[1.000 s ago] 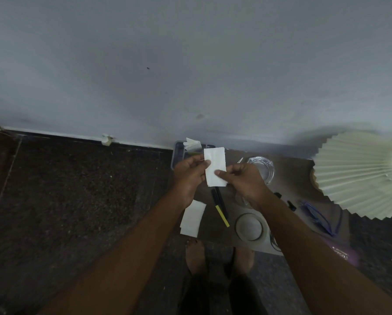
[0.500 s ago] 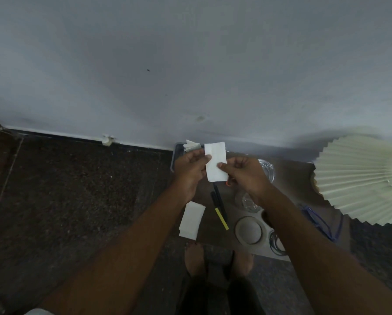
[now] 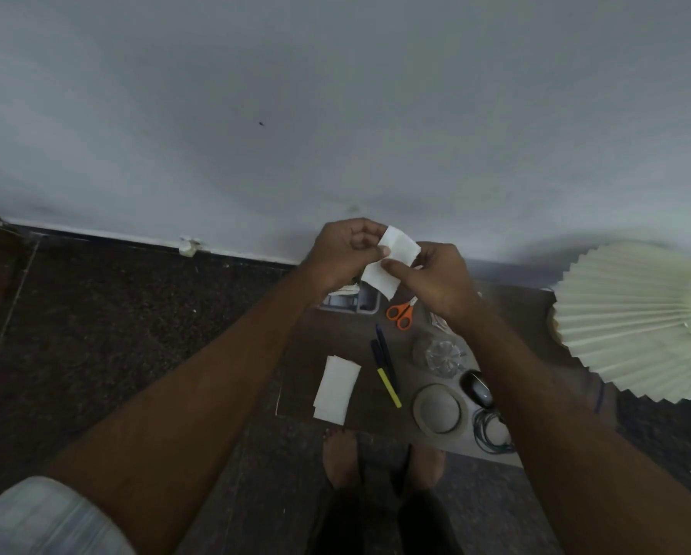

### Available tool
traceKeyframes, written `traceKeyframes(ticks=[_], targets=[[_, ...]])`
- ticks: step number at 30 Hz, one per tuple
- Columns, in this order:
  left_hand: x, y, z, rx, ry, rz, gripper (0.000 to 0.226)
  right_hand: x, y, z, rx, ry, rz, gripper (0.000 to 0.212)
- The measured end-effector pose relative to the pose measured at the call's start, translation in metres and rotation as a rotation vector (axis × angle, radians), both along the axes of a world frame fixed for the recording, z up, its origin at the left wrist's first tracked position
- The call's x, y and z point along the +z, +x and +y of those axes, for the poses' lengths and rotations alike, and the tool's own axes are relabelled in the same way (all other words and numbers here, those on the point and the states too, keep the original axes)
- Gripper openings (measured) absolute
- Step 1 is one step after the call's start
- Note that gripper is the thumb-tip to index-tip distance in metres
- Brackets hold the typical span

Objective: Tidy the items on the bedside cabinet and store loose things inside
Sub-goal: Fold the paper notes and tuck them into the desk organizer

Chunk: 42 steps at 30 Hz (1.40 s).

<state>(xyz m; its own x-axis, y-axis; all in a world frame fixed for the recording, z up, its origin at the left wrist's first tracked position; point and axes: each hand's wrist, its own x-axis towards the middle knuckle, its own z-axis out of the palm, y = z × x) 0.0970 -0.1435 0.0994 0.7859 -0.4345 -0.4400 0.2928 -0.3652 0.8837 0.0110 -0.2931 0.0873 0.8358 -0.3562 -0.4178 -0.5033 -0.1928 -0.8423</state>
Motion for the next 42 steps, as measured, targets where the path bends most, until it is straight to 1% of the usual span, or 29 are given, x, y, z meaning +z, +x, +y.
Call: traceKeyframes(ticks=[2, 4, 6, 8, 11, 14, 16, 18, 21, 25, 26, 30, 33, 36, 38, 40, 42], targets=[[0.0, 0.003, 0.0, -0.028, -0.007, -0.023, 0.022, 0.0, 0.002, 0.0, -0.006, -0.059, -0.009, 0.013], [-0.002, 0.003, 0.001, -0.036, 0.013, -0.069, 0.023, -0.003, 0.003, 0.0, -0.016, -0.132, -0.013, 0.017], [-0.006, -0.001, 0.0, 0.02, 0.063, -0.119, 0.024, -0.006, 0.003, 0.002, -0.048, -0.193, -0.015, 0.019], [-0.011, -0.008, -0.001, 0.123, 0.116, -0.148, 0.024, -0.011, 0.003, 0.006, -0.079, -0.239, -0.012, 0.023], [-0.018, -0.024, -0.001, 0.169, 0.077, -0.063, 0.022, -0.017, 0.003, 0.012, -0.106, -0.261, -0.014, 0.024], [-0.021, -0.039, -0.004, 0.173, 0.035, -0.031, 0.025, -0.02, 0.001, 0.018, -0.108, -0.31, -0.023, 0.032], [-0.021, -0.042, -0.005, 0.198, 0.029, -0.025, 0.027, -0.021, -0.001, 0.021, -0.128, -0.297, -0.048, 0.031], [-0.021, -0.042, -0.004, 0.196, 0.042, -0.019, 0.029, -0.022, -0.003, 0.022, -0.126, -0.26, -0.059, 0.026], [-0.022, -0.039, -0.001, 0.175, 0.064, -0.01, 0.029, -0.022, -0.006, 0.022, -0.049, -0.243, -0.046, 0.016], [-0.023, -0.035, 0.006, 0.111, 0.1, -0.061, 0.033, -0.031, -0.015, 0.029, 0.003, -0.1, -0.061, 0.008], [-0.024, -0.035, 0.008, 0.087, 0.106, -0.072, 0.033, -0.034, -0.017, 0.032, 0.003, -0.091, -0.063, 0.007], [-0.03, -0.035, 0.011, 0.014, 0.154, -0.085, 0.031, -0.044, -0.021, 0.036, 0.035, -0.177, -0.113, 0.006], [-0.035, -0.036, 0.01, -0.015, 0.186, -0.095, 0.03, -0.053, -0.023, 0.038, 0.055, -0.212, -0.07, 0.007], [-0.039, -0.036, 0.009, -0.047, 0.218, -0.137, 0.028, -0.058, -0.022, 0.038, 0.079, -0.205, -0.024, 0.009], [-0.041, -0.036, 0.009, -0.077, 0.254, -0.153, 0.031, -0.059, -0.02, 0.039, 0.089, -0.206, 0.002, 0.012], [-0.044, -0.036, 0.009, -0.089, 0.278, -0.144, 0.033, -0.059, -0.017, 0.04, 0.1, -0.195, 0.035, 0.011], [-0.046, -0.036, 0.009, -0.084, 0.312, -0.162, 0.032, -0.057, -0.016, 0.042, 0.117, -0.188, 0.019, 0.009]])
